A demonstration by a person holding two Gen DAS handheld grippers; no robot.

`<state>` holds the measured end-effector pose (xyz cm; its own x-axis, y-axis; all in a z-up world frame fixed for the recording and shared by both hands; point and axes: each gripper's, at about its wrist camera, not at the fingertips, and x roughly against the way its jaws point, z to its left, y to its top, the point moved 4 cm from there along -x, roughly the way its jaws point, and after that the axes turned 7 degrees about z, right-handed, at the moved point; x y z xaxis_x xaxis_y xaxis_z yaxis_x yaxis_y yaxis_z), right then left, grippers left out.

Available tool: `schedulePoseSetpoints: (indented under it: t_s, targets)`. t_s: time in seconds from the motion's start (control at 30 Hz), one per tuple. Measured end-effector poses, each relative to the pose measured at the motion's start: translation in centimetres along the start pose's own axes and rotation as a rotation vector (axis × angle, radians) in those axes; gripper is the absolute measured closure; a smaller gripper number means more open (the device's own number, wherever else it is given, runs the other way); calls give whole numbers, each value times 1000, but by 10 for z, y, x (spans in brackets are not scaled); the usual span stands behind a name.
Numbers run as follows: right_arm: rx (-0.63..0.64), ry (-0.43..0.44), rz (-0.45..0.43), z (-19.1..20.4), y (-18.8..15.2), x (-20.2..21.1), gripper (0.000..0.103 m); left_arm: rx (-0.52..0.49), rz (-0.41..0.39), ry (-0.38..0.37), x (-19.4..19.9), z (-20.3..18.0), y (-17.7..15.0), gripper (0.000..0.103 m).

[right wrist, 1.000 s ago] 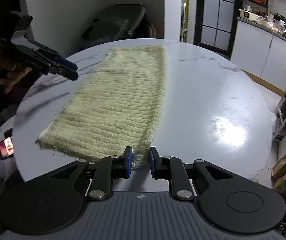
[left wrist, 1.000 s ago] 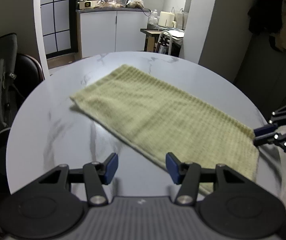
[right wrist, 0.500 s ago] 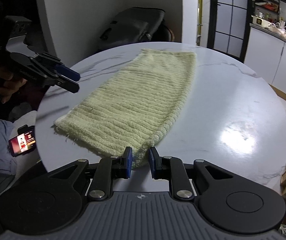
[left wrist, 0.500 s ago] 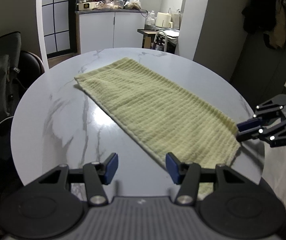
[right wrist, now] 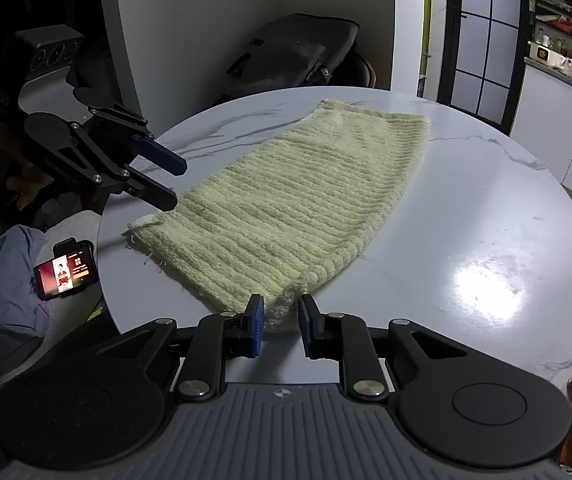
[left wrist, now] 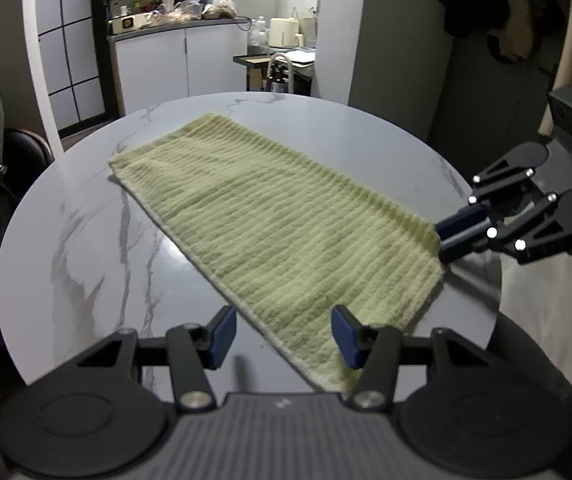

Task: Fold towel
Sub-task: 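Move both grippers to the short end edge of the folded towel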

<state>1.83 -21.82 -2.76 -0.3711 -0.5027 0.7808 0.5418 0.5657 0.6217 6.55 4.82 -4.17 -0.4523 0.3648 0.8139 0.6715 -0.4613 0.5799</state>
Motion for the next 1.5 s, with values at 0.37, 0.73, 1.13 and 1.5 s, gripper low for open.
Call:
schedulePoseSetpoints:
  t_s: [0.37,0.73,1.13,1.5]
  targets:
    - [95,-1,16,9,0,-4,69,-67,14,13,-10,-12,-1,46]
    - [124,-9,33,4,4,-4,69,-104,16,12,-5,-14,-5,46]
    - [178,6,13,5,0,12,69,-163,15,-37,8,-32,-13,46]
    - [197,28,36,9,-2,1,69,-180,36,-57,3,-44,-18,46]
